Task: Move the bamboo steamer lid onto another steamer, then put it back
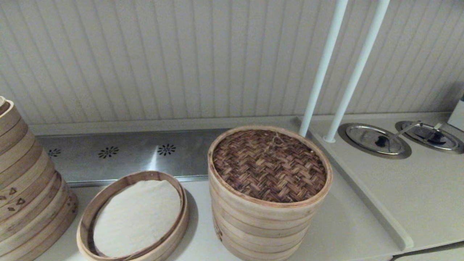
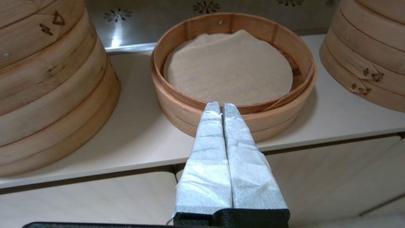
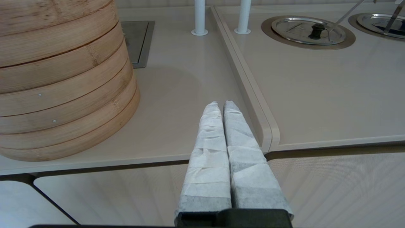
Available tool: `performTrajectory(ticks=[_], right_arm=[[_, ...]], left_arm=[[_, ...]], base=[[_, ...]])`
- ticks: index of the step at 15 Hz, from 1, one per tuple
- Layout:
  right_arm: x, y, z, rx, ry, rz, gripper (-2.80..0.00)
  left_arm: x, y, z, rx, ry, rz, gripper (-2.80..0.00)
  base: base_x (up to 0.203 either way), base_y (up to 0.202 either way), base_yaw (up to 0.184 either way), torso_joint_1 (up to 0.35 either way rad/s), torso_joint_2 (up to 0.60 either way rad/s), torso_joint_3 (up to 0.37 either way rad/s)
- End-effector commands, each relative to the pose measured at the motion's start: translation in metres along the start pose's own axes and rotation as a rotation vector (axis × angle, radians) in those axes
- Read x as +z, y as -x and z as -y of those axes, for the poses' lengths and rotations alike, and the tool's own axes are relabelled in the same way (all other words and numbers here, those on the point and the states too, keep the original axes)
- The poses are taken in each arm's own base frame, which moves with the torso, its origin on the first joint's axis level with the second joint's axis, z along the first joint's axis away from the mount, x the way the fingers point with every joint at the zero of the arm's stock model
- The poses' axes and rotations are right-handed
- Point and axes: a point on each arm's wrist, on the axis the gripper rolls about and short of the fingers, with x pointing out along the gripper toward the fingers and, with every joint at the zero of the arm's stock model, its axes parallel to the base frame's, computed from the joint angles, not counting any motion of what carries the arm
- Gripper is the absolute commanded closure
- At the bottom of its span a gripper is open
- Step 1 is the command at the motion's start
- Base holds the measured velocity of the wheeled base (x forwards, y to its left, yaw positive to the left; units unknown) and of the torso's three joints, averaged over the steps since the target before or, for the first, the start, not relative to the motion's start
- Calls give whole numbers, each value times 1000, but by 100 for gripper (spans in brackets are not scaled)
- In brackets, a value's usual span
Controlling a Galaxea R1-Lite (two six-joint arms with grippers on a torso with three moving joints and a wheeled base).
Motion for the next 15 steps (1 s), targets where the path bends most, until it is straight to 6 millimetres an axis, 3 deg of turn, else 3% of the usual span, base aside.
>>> performTrajectory(ticks=[1, 5, 15], right_arm=[[0, 0, 0, -1, 0, -1, 0], [0, 0, 0, -1, 0, -2, 0], [0, 0, 0, 0, 0, -1, 0]], left_arm=[[-6, 5, 1, 9, -8, 74, 0], [-14, -1, -1, 78, -55, 79, 0], [-12, -3, -1, 80, -51, 130, 0]], base=[[0, 0, 0, 0, 0, 0], [0, 0, 0, 0, 0, 0], [0, 0, 0, 0, 0, 0]])
